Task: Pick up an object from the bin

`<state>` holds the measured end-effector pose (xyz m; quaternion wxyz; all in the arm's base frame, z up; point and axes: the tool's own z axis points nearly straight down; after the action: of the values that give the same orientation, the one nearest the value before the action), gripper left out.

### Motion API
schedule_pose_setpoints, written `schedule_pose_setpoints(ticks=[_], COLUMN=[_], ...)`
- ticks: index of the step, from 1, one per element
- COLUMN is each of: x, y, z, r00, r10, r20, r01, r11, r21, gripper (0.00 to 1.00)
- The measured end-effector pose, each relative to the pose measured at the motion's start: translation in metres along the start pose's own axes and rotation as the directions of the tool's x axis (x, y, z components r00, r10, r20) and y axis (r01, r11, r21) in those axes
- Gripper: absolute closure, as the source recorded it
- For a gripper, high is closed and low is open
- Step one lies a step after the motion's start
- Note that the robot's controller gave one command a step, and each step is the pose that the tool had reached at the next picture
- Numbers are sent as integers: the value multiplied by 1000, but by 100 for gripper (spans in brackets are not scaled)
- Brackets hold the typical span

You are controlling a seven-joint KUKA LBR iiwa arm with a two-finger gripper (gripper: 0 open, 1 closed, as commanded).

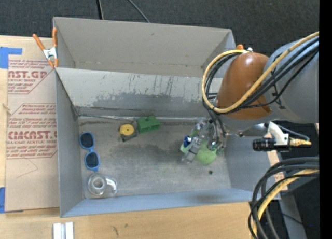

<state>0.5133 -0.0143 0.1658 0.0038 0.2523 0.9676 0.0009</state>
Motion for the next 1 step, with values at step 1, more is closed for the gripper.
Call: schedule_pose_setpoints(ticks=[1], x=[0], y=[1], z=[-1], r00=[1000], r10=[-1], r20=[-7], r01=[1], r11=[1000], r21=[3], gripper=[100])
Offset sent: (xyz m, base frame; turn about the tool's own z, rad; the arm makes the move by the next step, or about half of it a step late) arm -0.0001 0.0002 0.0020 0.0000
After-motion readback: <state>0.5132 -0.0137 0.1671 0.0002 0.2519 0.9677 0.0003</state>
